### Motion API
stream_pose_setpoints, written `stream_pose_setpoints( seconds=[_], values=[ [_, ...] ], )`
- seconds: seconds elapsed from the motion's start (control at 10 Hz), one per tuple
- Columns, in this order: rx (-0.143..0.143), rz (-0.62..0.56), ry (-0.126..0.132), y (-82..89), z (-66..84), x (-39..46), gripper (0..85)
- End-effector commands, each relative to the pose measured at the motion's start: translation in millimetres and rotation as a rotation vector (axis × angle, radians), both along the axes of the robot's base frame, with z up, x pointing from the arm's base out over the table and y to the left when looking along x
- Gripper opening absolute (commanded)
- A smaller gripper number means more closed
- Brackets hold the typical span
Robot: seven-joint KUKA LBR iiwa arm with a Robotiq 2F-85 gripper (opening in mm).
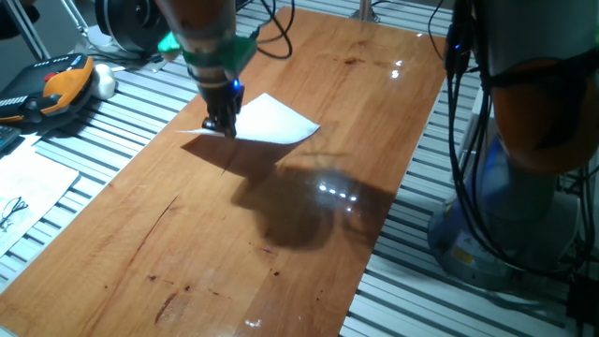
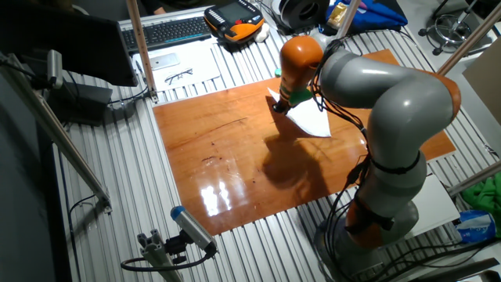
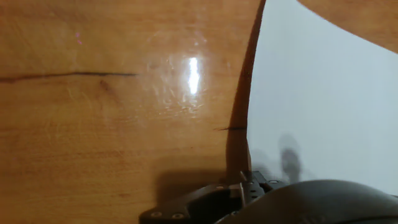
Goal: Flip over and spread out the paper that is laid flat on the table
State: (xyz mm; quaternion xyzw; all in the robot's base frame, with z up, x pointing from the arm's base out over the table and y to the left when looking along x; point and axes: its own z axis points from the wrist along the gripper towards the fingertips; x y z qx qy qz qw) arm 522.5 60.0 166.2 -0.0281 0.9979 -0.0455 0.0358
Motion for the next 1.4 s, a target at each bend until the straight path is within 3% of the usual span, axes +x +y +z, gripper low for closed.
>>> stream_pose_setpoints(
  seconds=[0.0, 0.3, 0.7, 0.8, 0.9, 1.0, 1.3],
  values=[
    [-0.003, -0.002, -0.004, -0.8, 4.3, -1.5, 0.0],
    [0.005, -0.017, -0.003, -10.9, 19.9, -4.4, 0.0],
    [-0.03, -0.018, -0.024, -13.1, 27.0, -13.7, 0.0],
    [-0.027, -0.02, -0.032, -13.1, 27.0, -13.7, 0.0],
    [0.001, -0.025, -0.03, -13.1, 27.0, -13.7, 0.0],
    [0.018, -0.026, -0.007, -13.1, 27.0, -13.7, 0.0],
    [0.013, -0.049, -0.001, -13.1, 27.0, -13.7, 0.0]
  ],
)
